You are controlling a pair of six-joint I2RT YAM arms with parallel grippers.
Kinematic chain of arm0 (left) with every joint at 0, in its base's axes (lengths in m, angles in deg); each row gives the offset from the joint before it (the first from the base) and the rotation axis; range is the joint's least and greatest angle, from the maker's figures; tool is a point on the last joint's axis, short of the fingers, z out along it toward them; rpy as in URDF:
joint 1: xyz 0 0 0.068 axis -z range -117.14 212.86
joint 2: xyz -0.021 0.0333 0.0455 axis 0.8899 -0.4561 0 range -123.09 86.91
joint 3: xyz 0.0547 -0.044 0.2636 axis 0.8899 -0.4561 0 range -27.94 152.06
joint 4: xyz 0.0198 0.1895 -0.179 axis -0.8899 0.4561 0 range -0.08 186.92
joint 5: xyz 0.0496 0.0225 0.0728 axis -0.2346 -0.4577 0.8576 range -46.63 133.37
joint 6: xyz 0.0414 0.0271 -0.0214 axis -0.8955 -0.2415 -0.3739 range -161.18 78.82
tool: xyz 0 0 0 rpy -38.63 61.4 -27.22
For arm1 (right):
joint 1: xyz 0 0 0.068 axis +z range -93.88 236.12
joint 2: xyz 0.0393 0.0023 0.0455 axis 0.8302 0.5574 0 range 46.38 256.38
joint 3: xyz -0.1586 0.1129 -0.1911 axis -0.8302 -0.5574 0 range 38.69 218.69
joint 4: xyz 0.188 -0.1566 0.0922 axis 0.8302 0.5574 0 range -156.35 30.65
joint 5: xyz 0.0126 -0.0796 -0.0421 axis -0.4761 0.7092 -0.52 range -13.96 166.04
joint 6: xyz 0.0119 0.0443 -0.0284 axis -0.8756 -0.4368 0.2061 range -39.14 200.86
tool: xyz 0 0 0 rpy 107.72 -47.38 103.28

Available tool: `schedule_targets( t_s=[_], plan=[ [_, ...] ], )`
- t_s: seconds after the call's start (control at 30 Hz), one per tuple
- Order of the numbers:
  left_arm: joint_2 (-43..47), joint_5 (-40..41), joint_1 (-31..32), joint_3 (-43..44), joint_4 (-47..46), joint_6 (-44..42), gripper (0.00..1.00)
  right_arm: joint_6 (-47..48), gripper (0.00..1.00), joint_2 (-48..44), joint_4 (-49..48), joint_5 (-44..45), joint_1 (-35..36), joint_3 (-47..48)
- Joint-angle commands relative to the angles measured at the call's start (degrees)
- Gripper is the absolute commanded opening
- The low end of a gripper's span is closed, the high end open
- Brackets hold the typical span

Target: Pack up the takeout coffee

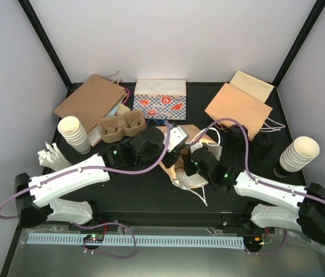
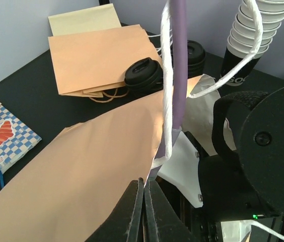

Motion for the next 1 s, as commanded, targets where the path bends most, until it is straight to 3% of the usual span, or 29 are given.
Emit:
schedule_targets(
  t_s=[0.0,0.4,0.6,0.73,0.97],
  plan=[
    [2.8,-3.2,-0.4,-0.9,-6.3,1.7,0.02,0.5,0.22,1.9,3.6,1.7,-0.1,1.5],
    [8.4,-7.7,-1.4,-7.3,-12.4,5.1,0.02,-0.6,0.21,-1.1,3.0,4.9,-1.4,-0.5],
    [8.8,-12.5,-2.6,-8.9,-16.2,7.8,0.03,0.1,0.19,-6.0,11.5,9.0,-1.3,1.9],
    [8.4,-17.6,-5.5,-9.4,-18.8,12.2,0.03,0.7,0.2,-8.4,15.0,6.7,-1.3,2.5],
    [7.0,-23.2,-6.6,-10.2,-17.9,11.5,0.03,-0.5,0.22,-4.0,10.1,4.9,-1.3,-0.2]
  ],
)
